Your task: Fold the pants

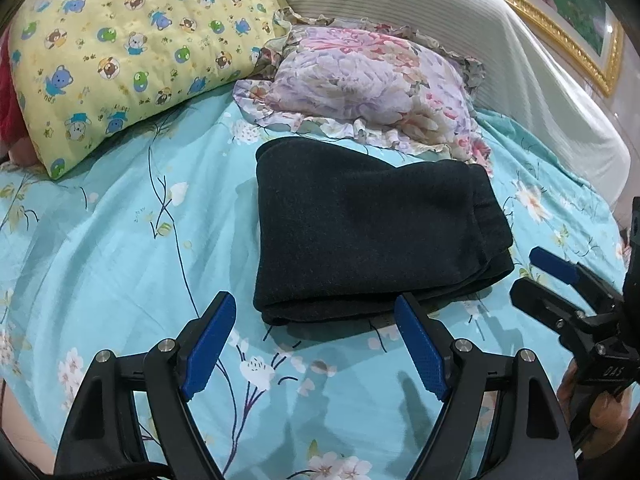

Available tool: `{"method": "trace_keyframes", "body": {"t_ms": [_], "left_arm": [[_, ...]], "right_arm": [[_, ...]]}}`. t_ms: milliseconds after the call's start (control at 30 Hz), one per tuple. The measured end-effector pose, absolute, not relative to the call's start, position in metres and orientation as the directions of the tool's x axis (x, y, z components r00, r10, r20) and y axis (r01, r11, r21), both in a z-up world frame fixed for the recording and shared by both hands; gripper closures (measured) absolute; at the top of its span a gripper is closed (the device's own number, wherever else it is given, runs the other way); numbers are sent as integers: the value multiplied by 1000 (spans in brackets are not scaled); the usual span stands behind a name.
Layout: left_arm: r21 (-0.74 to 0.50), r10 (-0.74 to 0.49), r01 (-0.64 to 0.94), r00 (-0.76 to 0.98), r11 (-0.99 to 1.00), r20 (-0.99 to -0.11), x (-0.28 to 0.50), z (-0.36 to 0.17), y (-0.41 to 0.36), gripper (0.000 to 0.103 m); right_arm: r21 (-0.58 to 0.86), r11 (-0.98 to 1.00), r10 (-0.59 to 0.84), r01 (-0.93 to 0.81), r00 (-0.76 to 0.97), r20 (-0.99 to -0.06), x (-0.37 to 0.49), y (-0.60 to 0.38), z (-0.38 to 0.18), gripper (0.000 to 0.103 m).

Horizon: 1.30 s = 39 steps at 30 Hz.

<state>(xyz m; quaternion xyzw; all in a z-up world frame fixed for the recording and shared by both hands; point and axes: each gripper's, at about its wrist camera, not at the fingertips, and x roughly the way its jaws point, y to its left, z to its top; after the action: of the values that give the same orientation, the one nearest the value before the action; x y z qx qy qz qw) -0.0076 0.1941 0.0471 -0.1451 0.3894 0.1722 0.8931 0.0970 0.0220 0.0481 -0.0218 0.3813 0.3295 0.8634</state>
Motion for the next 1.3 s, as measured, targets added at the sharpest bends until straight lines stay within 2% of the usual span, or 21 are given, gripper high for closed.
{"method": "trace_keyframes", "body": {"t_ms": [667,1300], "left_arm": [[-49,238,-421,601,906,-763,-1,30,197,19],[-36,240,-408,604,912,-760,1,26,197,19]], "right_arm": [[190,759,557,-622,470,-685,105,32,35,1],[191,748,565,-636,459,-685,107,37,30,1]]}}
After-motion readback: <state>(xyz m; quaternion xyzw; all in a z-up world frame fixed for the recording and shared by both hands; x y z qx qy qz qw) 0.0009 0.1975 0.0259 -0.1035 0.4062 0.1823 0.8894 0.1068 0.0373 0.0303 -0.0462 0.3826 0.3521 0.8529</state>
